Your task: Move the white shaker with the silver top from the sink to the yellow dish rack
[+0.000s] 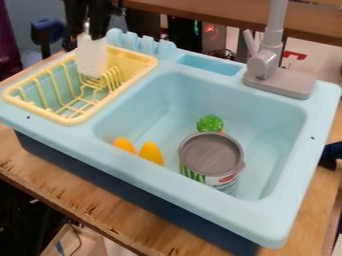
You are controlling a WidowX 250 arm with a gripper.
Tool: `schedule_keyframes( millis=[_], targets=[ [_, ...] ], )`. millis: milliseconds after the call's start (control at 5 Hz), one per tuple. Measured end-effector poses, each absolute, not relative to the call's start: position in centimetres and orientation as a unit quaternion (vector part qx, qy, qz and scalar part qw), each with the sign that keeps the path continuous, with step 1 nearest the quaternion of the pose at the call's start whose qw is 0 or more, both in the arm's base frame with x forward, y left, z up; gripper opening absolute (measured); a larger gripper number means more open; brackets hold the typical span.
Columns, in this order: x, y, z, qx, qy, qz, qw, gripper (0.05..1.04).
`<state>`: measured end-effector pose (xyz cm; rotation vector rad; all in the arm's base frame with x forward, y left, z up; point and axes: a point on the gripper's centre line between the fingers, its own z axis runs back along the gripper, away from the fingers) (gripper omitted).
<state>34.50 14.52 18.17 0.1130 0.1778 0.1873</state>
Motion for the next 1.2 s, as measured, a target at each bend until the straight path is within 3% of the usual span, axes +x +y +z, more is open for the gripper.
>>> schedule_keyframes(
  millis=[200, 400, 600, 800, 1000, 1200],
  targets=[
    [34.6, 14.7, 18.4, 0.037, 0.089, 0.087, 0.992, 0.881],
    [34.6, 14.8, 18.0, 0.03, 0.103, 0.082, 0.991, 1.015],
    [34.6, 14.8, 18.0, 0.032, 0.101, 0.087, 0.991, 1.01],
    [34.5, 14.8, 20.1, 0.06, 0.1, 0.094, 0.989, 1.009],
    [33.3, 12.3, 23.2, 0.106, 0.069, 0.07, 0.989, 1.008],
    [31.8, 10.1, 23.7, 0.118, 0.051, 0.023, 0.991, 1.008]
  ],
)
